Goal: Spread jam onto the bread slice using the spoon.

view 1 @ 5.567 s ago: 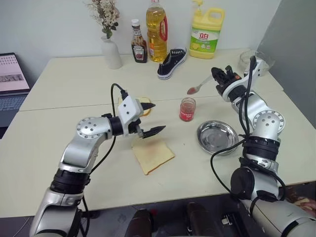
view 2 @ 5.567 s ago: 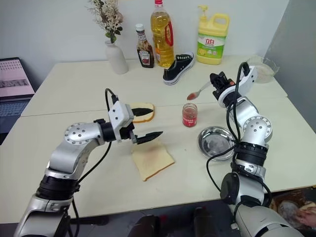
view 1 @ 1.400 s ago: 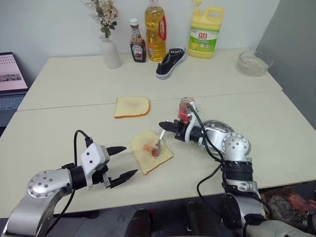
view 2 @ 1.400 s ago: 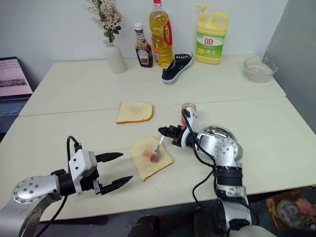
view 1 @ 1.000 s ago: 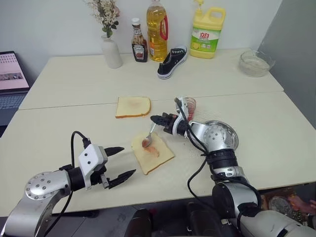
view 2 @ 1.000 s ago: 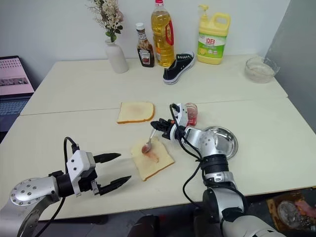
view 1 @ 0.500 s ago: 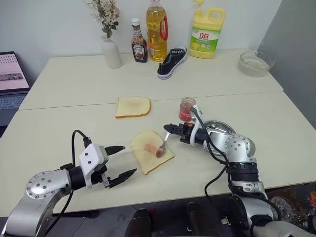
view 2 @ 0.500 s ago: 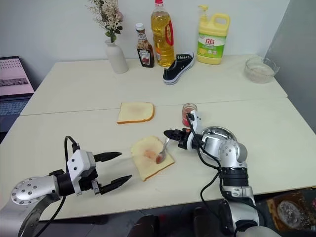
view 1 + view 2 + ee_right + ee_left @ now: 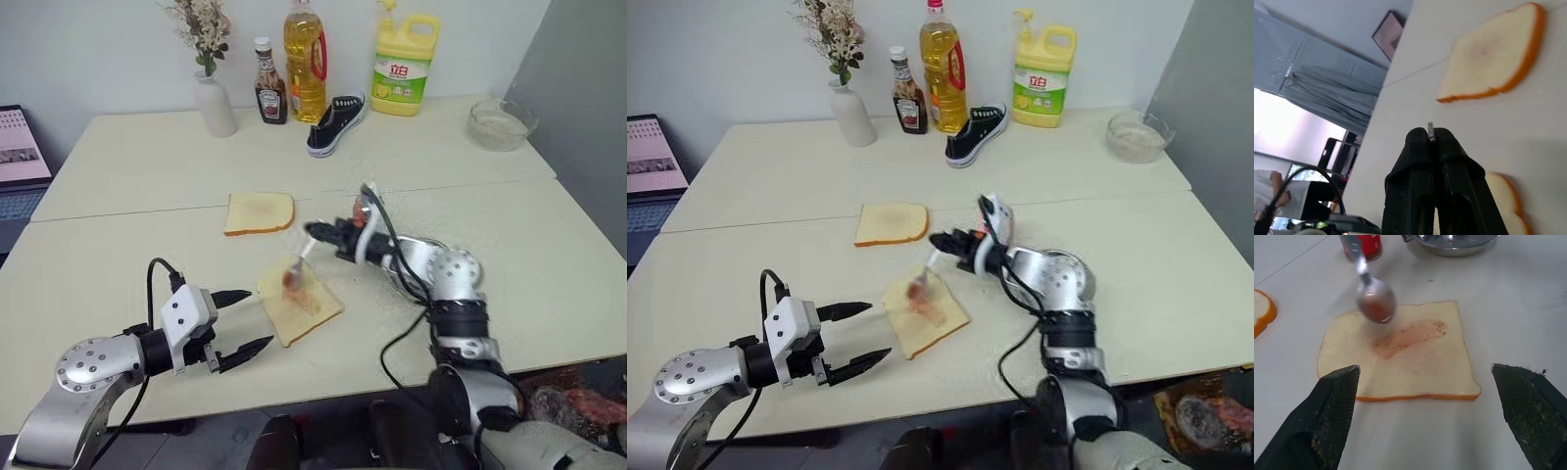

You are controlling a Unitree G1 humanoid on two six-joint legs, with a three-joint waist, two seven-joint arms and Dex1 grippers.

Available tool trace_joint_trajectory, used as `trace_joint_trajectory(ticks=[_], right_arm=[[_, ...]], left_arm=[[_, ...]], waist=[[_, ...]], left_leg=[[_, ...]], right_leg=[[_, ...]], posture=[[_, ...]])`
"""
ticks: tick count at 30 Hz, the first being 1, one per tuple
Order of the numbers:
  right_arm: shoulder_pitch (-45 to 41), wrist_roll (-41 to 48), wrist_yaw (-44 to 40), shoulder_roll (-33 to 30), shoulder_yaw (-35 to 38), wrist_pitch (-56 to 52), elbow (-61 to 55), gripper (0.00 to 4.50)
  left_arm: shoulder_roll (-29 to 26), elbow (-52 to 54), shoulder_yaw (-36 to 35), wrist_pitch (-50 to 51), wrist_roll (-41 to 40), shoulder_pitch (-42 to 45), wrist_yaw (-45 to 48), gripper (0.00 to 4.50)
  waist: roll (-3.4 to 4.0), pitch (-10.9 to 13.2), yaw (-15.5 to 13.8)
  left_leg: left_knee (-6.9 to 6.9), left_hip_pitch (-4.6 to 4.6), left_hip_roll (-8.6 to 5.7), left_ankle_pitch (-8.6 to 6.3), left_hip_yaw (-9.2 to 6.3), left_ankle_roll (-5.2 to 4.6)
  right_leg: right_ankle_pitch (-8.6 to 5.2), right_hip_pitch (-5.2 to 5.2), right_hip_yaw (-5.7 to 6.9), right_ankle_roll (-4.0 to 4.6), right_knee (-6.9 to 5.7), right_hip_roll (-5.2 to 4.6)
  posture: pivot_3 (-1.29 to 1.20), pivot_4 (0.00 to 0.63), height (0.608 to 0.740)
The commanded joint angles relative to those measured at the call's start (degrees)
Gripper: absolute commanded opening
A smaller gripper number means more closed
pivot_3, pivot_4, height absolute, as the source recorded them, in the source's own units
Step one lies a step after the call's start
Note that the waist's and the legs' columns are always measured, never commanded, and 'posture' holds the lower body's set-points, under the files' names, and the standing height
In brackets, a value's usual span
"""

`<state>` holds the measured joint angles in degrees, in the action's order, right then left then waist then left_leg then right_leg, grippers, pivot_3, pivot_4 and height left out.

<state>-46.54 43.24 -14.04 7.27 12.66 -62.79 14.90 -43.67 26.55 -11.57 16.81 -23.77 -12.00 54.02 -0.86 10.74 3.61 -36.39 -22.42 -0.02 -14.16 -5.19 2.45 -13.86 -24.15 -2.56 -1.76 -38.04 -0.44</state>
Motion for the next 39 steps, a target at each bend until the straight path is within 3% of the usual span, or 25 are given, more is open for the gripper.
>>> trace_joint_trajectory(ticks=[1,5,15,19,22,26,32,39], right_arm=[[-0.3,-1.9,-2.2,0.1,-1.2,3.8,3.6,0.03],[1.6,-3.3,-4.6,-2.6,-2.8,4.0,4.2,0.03],[8.8,2.0,-3.0,-9.2,-0.7,-7.8,-10.9,0.03],[9.3,4.6,-0.5,-9.3,1.9,-12.4,-15.8,0.03],[7.6,9.2,5.0,-7.5,8.1,-15.4,-22.0,0.03],[8.2,12.8,8.4,-10.2,12.2,-17.5,-29.6,0.03],[9.9,20.8,18.9,-17.3,25.9,-17.9,-37.8,0.03],[17.5,23.3,24.3,-20.8,31.1,-10.7,-39.2,0.03]], left_arm=[[-0.3,1.7,-1.0,-0.8,0.0,-0.4,-0.4,4.5],[-0.3,2.1,-1.3,-0.9,0.0,-1.0,-0.9,4.5],[-0.1,1.4,-0.2,-1.1,0.1,-0.2,-1.1,4.5],[-0.1,0.7,0.5,-1.1,0.1,1.0,-0.7,4.5],[0.1,0.5,1.8,-0.4,0.0,3.2,-0.6,4.5],[-0.8,2.2,3.7,4.0,-2.4,6.8,-0.5,4.5],[2.9,3.9,15.8,15.2,-4.5,28.3,-1.9,4.5],[9.8,-2.4,29.3,11.8,5.8,37.8,-3.5,4.5]], waist=[[-0.01,0.0,-0.5],[-0.01,0.0,-0.5],[-0.01,0.0,-0.3],[-0.01,0.0,-0.3],[-0.01,0.0,-0.4],[-0.01,0.0,-0.8],[0.02,0.0,-1.8],[0.07,0.0,-0.6]], left_leg=[[0.0,-0.01,-0.03,0.0,-0.03,0.0],[-0.01,-0.07,-0.16,0.0,0.02,0.0],[-0.01,-0.03,-0.1,0.0,-0.01,0.0],[-0.02,-0.03,-0.08,0.0,-0.01,0.0],[-0.02,-0.04,-0.08,0.0,-0.01,0.0],[-0.09,-0.13,-0.12,0.0,-0.1,0.0],[-0.55,-0.4,-0.25,0.0,-0.35,0.0],[-0.41,-0.27,-0.18,0.0,-0.07,-0.01]], right_leg=[[0.0,0.01,0.02,0.0,0.01,-0.01],[0.0,0.0,-0.04,0.0,0.05,-0.15],[0.0,0.01,-0.02,0.0,0.01,-0.09],[0.0,0.01,-0.02,0.0,0.01,-0.06],[0.0,0.01,-0.02,0.0,0.01,-0.06],[-0.01,0.01,0.04,-0.01,0.04,-0.06],[-0.13,0.07,0.22,-0.31,0.02,-0.08],[0.02,0.03,-0.05,-0.07,-0.03,-0.05]], posture=[[0.0,0.15,0.74],[0.0,0.15,0.74],[0.0,0.15,0.74],[0.0,0.15,0.74],[0.0,0.15,0.74],[0.0,0.15,0.74],[0.0,0.15,0.74],[0.0,0.15,0.74]])
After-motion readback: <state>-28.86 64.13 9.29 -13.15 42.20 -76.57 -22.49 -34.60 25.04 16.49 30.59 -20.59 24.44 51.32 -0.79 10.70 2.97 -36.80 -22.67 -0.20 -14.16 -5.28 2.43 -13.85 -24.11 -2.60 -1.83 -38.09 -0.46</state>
